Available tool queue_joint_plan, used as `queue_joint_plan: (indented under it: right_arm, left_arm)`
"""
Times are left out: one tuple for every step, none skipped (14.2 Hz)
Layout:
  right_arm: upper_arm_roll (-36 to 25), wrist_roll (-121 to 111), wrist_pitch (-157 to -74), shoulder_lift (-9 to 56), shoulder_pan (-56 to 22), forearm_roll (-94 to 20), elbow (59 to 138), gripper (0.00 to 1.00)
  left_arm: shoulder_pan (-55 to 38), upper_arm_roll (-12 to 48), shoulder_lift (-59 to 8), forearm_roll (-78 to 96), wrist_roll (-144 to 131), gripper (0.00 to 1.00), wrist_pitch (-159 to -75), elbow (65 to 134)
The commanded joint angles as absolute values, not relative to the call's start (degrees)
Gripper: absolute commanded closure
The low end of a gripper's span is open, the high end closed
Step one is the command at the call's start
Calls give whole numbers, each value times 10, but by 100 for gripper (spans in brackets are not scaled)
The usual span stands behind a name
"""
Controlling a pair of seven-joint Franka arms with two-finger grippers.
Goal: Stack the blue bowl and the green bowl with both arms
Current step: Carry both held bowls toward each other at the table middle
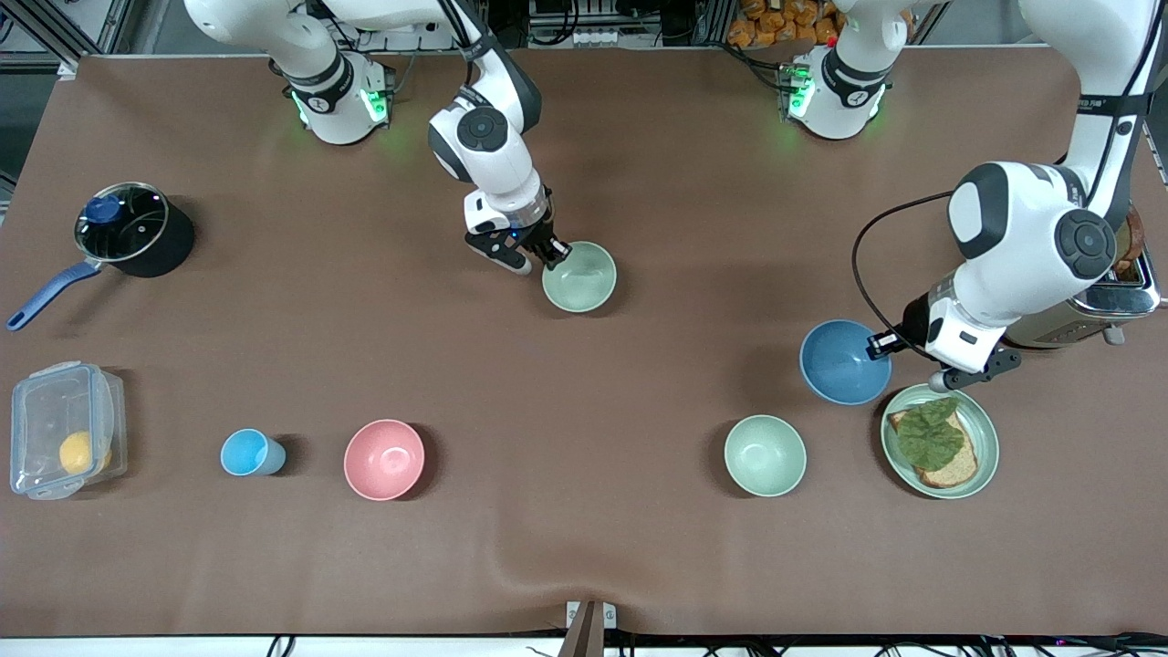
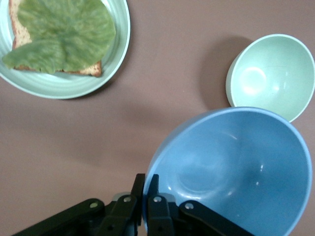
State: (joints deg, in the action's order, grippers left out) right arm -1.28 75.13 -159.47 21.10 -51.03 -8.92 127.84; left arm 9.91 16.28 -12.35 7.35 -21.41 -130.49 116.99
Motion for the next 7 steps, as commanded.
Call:
queue_joint_plan:
  right_arm:
    - [-19, 762, -1597, 226, -521, -96, 1267, 75]
    - [-19, 762, -1597, 226, -521, -96, 1267, 75]
    - [-19, 762, -1597, 227, -521, -96, 1267, 72]
    - [-19, 763, -1596, 226, -518, -96, 1265, 38]
    - [-19, 766, -1593, 226, -513, -98, 1261, 8]
    - [-20, 773, -1590, 226, -513, -98, 1253, 3]
    - [-20, 777, -1587, 226, -512, -98, 1247, 0]
  left_arm:
    - [102, 174, -85, 89, -247, 100, -1254, 1189]
    - [105, 176, -79, 89, -249, 100, -1231, 1189]
    - [105, 176, -74, 90, -258, 100, -1217, 1191]
    - [105, 176, -72, 97, -275, 100, -1214, 1192]
    - [105, 176, -72, 106, -282, 100, -1214, 1192]
    - [102, 178, -72, 108, -283, 100, -1219, 1193]
    - [101, 185, -72, 110, -285, 100, -1233, 1194]
